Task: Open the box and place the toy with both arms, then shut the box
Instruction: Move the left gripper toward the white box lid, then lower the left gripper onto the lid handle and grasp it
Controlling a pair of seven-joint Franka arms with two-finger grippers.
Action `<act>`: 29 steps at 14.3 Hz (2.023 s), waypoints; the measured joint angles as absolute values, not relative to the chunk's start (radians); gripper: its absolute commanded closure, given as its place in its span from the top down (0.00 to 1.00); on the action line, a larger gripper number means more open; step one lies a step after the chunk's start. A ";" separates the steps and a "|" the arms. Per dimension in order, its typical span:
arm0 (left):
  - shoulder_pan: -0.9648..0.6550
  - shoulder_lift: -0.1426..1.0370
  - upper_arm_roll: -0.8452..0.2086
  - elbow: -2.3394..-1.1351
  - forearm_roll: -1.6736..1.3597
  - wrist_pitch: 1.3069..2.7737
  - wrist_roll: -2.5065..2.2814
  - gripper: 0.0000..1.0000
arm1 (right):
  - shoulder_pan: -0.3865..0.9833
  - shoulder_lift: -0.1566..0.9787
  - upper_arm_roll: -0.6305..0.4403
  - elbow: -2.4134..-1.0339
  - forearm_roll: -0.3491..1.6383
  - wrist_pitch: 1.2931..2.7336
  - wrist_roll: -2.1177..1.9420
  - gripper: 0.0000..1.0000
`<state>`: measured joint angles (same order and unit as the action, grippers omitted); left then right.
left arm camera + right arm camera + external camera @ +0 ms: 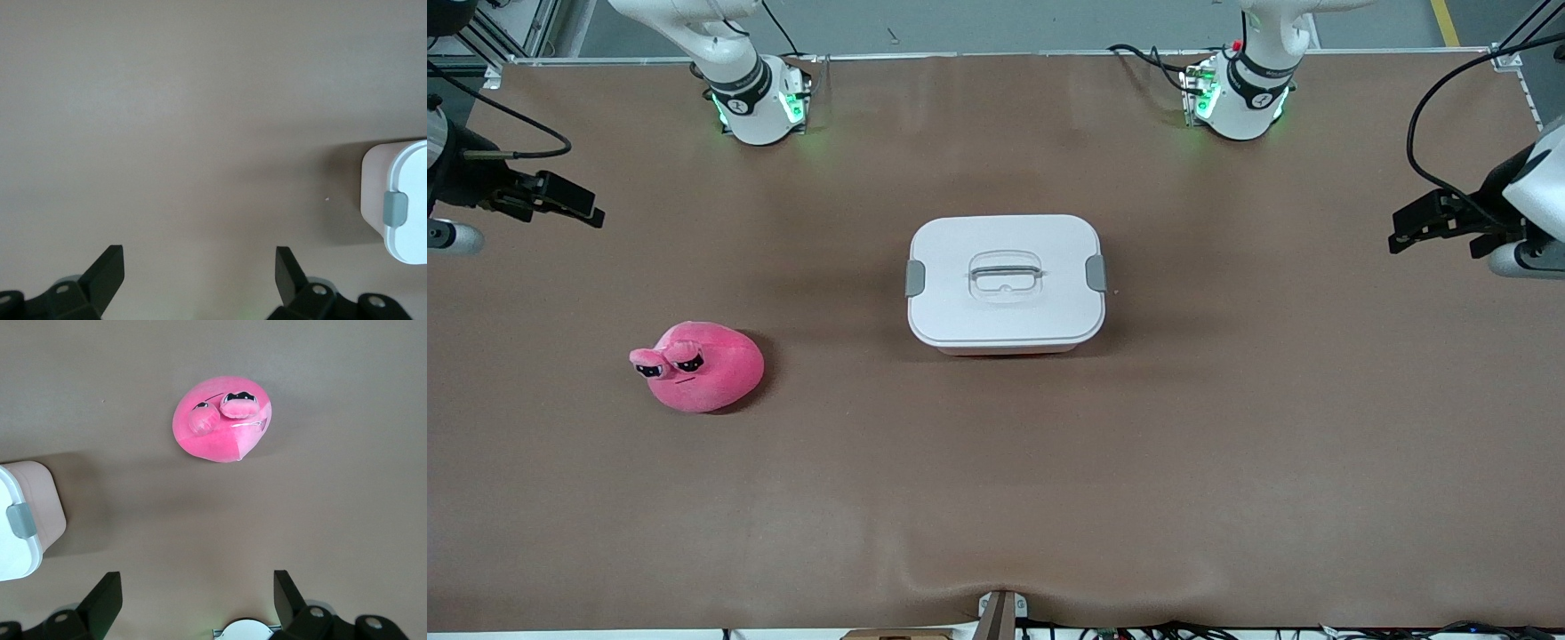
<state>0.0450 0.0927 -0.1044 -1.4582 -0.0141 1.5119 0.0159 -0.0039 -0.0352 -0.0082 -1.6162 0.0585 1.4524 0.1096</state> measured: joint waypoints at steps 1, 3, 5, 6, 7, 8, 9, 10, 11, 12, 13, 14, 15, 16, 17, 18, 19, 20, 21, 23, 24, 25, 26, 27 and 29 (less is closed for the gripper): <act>0.045 0.107 -0.104 -1.447 -0.014 1.512 0.016 1.00 | -0.004 -0.035 -0.008 -1.616 0.059 1.452 0.110 1.00; 0.050 0.139 -0.102 -1.439 -0.014 1.512 0.016 1.00 | -0.004 -0.035 -0.008 -1.616 0.059 1.452 0.110 1.00; 0.050 0.161 -0.102 -1.435 -0.017 1.512 -0.002 1.00 | -0.004 -0.035 -0.008 -1.616 0.059 1.452 0.110 1.00; 0.048 0.169 -0.103 -1.433 -0.020 1.512 -0.038 1.00 | -0.004 -0.035 -0.008 -1.616 0.059 1.452 0.110 1.00; 0.045 0.177 -0.106 -1.432 -0.022 1.512 -0.087 1.00 | -0.004 -0.035 -0.008 -1.616 0.059 1.452 0.110 1.00; 0.039 0.185 -0.111 -1.430 -0.023 1.512 -0.138 1.00 | -0.004 -0.035 -0.008 -1.616 0.059 1.452 0.110 1.00; 0.024 0.193 -0.116 -1.429 -0.024 1.512 -0.199 1.00 | -0.004 -0.035 -0.008 -1.616 0.059 1.452 0.110 1.00; 0.000 0.199 -0.119 -1.427 -0.024 1.512 -0.269 1.00 | -0.004 -0.035 -0.008 -1.616 0.059 1.452 0.110 1.00; -0.027 0.204 -0.121 -1.425 -0.024 1.512 -0.342 1.00 | -0.004 -0.035 -0.008 -1.616 0.059 1.452 0.110 1.00; -0.056 0.206 -0.123 -1.424 -0.024 1.512 -0.415 1.00 | -0.004 -0.034 -0.008 -1.616 0.059 1.452 0.110 1.00; -0.084 0.207 -0.125 -1.423 -0.024 1.512 -0.475 1.00 | -0.004 -0.032 -0.008 -1.616 0.059 1.452 0.110 1.00; -0.108 0.207 -0.126 -1.422 -0.024 1.515 -0.530 1.00 | -0.004 -0.029 -0.008 -1.616 0.059 1.453 0.110 1.00; -0.127 0.208 -0.126 -1.422 -0.024 1.522 -0.581 1.00 | -0.004 -0.025 -0.008 -1.616 0.059 1.456 0.110 1.00; -0.141 0.210 -0.127 -1.422 -0.024 1.526 -0.623 1.00 | -0.004 -0.021 -0.008 -1.616 0.059 1.460 0.110 1.00; -0.155 0.215 -0.127 -1.422 -0.024 1.532 -0.663 1.00 | -0.004 -0.016 -0.008 -1.617 0.059 1.465 0.110 1.00; -0.169 0.222 -0.127 -1.422 -0.024 1.544 -0.704 1.00 | -0.004 -0.009 -0.008 -1.617 0.059 1.471 0.110 1.00; -0.185 0.229 -0.128 -1.422 -0.024 1.567 -0.749 1.00 | -0.004 0.000 -0.009 -1.618 0.059 1.478 0.110 1.00; -0.204 0.236 -0.128 -1.421 -0.024 1.594 -0.795 1.00 | -0.004 0.012 -0.010 -1.618 0.059 1.486 0.110 1.00; -0.223 0.241 -0.129 -1.421 -0.024 1.617 -0.843 1.00 | -0.004 0.025 -0.010 -1.618 0.059 1.495 0.110 1.00; -0.263 0.248 -0.129 -1.421 -0.024 1.640 -0.940 1.00 | -0.004 0.054 -0.010 -1.619 0.059 1.519 0.110 1.00; -0.282 0.252 -0.129 -1.421 -0.024 1.650 -0.991 1.00 | -0.004 0.069 -0.010 -1.619 0.059 1.532 0.110 1.00; -0.299 0.258 -0.130 -1.422 -0.024 1.656 -1.044 1.00 | -0.004 0.083 -0.011 -1.619 0.059 1.544 0.110 1.00; -0.316 0.266 -0.130 -1.422 -0.024 1.665 -1.099 1.00 | -0.004 0.095 -0.011 -1.619 0.059 1.556 0.110 1.00; -0.332 0.275 -0.130 -1.422 -0.025 1.677 -1.154 1.00 | -0.004 0.106 -0.011 -1.619 0.059 1.564 0.110 1.00; -0.364 0.293 -0.130 -1.422 -0.037 1.700 -1.270 1.00 | -0.004 0.119 -0.011 -1.621 0.058 1.576 0.110 1.00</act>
<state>-0.3641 0.2930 -0.1302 -1.4216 -0.0372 1.6998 -1.2703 -0.0040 0.1190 -0.0114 -1.6215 0.0584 1.5756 0.1096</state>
